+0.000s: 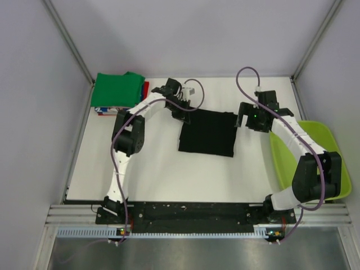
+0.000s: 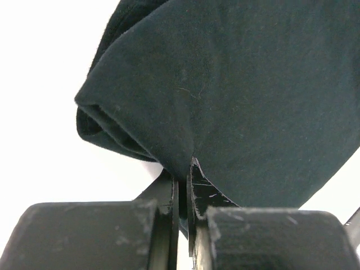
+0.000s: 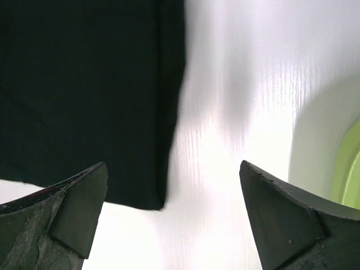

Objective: Fold and stack the t-shirts
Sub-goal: Put the neatly folded tshirt into the corner of the board with the left arm

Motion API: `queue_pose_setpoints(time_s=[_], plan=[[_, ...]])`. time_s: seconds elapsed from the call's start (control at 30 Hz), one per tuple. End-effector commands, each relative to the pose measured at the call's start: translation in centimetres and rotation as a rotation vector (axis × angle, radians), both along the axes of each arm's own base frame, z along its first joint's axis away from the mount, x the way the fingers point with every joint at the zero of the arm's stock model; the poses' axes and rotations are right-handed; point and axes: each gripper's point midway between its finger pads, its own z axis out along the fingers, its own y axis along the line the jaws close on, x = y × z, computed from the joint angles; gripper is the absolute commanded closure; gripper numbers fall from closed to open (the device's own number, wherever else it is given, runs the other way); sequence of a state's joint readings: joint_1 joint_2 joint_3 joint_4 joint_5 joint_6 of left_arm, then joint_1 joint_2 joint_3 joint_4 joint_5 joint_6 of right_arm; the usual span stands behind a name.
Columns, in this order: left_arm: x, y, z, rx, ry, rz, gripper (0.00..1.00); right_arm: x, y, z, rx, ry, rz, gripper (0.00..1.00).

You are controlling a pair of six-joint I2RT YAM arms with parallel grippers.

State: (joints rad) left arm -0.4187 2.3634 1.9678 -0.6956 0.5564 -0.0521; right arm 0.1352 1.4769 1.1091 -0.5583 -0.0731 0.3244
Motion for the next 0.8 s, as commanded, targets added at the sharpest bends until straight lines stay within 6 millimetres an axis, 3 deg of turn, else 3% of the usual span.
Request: queue_pose_setpoints(time_s=[0.0,0.27,0.47,0.57,0.77], plan=[[3.7,6.0,7.9,0.098,-0.281,0.031,1.0,-0.4,-0.3,1.1,-0.024,-0.044,0.019,0.01],[7.2,14.9,11.6,0.462,-0.46,0.038,1.0,-0.9,-0.8,1.1,-0.056,-0.047,0.035,0.01],[10.7,20.9,16.5,0.662,-0.604,0.152,1.0,-1.1,-0.9,0.9,-0.062,-0.042,0.041,0.01],[11.6,22.9,18.9,0.754,-0.674,0.181,1.0,-1.4,-1.1,0.6,-0.075,-0.036,0.044,0.01],[11.9,25.5,21.8,0.902,-0.749,0.198,1.0,-1.5,-1.4,0.5,-0.091,-0.037,0.045,0.01]])
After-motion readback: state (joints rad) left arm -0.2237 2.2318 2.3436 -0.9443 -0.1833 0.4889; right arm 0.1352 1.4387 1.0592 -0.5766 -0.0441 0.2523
